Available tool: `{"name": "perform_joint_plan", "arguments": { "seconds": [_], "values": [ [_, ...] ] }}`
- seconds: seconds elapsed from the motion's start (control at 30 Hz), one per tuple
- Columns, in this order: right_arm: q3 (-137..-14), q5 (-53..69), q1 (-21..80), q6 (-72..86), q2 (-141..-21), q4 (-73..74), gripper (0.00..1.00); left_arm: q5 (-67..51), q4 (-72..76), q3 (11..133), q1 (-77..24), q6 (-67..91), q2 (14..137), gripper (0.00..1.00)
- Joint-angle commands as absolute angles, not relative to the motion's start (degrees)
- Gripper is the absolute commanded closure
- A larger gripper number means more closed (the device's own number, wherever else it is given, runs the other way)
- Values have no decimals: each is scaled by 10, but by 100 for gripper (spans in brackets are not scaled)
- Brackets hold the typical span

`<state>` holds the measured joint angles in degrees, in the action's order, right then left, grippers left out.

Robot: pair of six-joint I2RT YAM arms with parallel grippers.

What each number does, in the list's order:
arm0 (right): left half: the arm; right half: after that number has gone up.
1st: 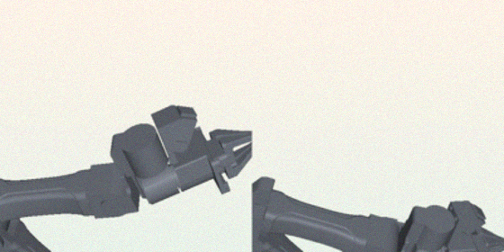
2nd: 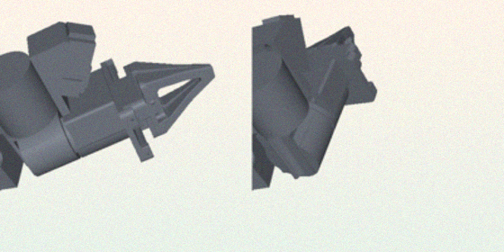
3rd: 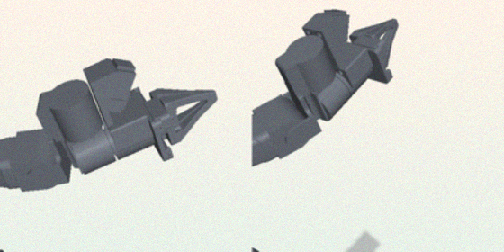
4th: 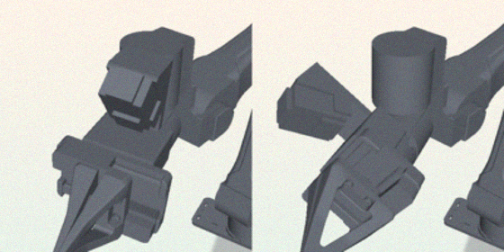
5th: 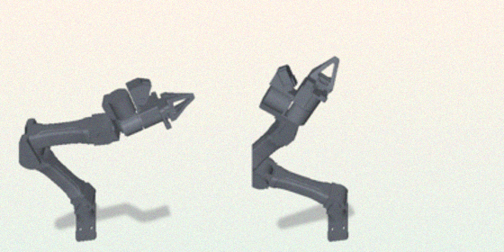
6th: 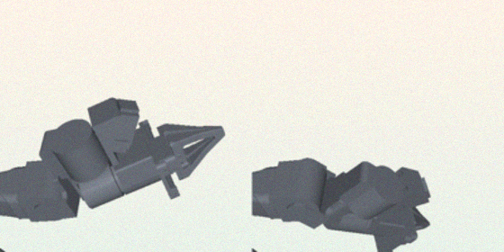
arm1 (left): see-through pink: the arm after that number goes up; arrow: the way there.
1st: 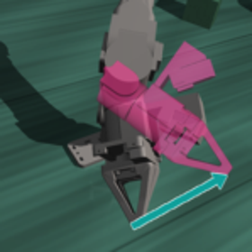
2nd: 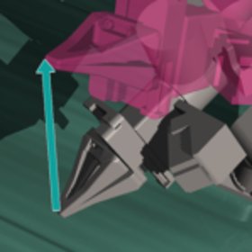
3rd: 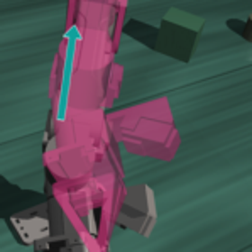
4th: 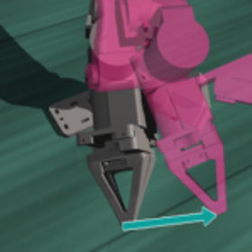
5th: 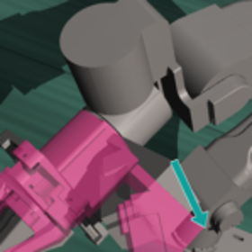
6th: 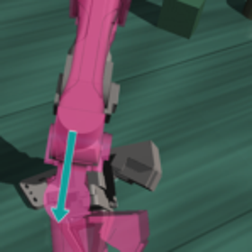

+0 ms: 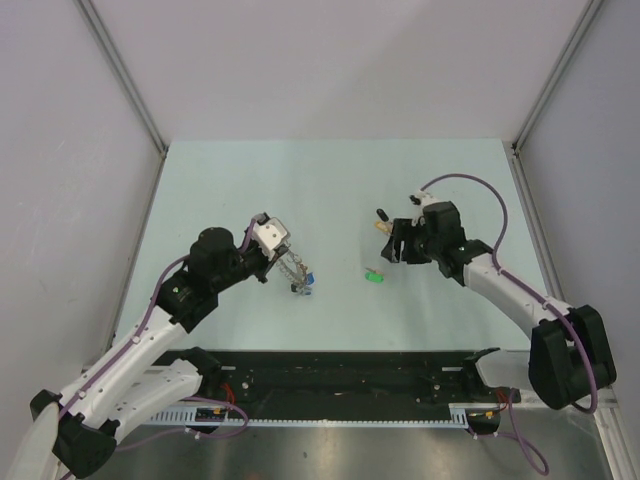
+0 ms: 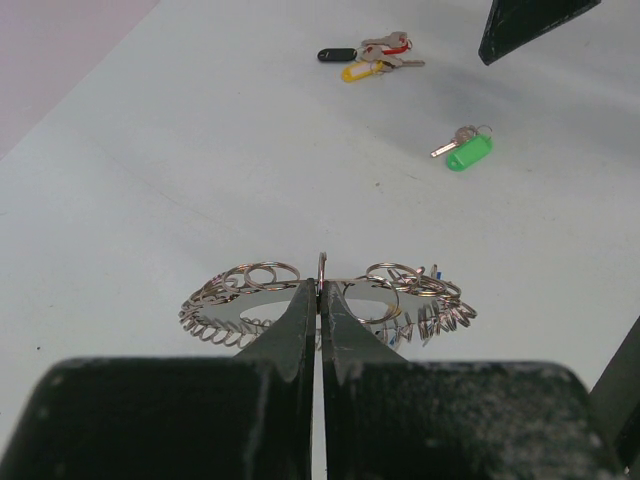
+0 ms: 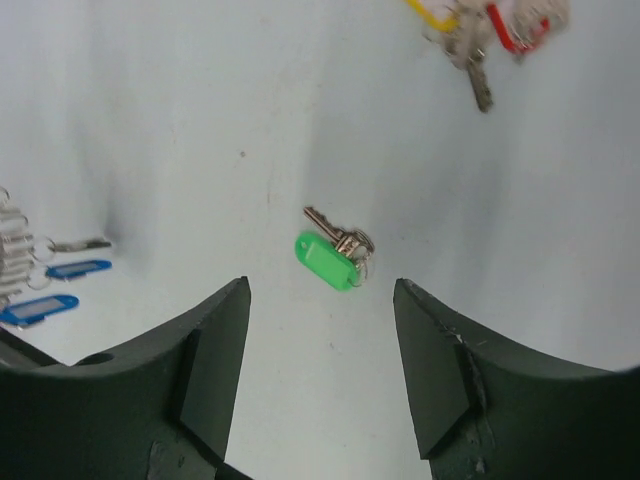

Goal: Put the keys on the keyring

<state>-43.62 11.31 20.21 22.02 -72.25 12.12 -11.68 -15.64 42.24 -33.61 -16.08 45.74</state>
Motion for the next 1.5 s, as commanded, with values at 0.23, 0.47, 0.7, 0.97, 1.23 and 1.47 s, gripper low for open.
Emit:
{"name": "perform_joint_plan", "arguments": {
  "seconds": [0.23, 0.47, 0.7, 0.97, 1.23, 1.47],
  "values": [
    [-556, -77, 284, -21, -866, 317, 36, -106, -131, 444, -333, -171, 434, 100],
    [-556, -87, 308, -11, -926, 333, 36, -107, -129, 444, -333, -171, 436, 100],
    [-557, -87, 328, -3, -962, 287, 36, -107, -129, 444, -333, -171, 439, 100],
    [-579, -70, 351, -4, -976, 230, 37, -109, -129, 444, -333, -171, 440, 100],
    [-616, -48, 366, -3, -993, 198, 38, -110, -130, 443, -333, -172, 440, 99],
    [-621, -42, 366, -3, -989, 170, 43, -110, -130, 443, -333, -172, 440, 100]
  ]
}}
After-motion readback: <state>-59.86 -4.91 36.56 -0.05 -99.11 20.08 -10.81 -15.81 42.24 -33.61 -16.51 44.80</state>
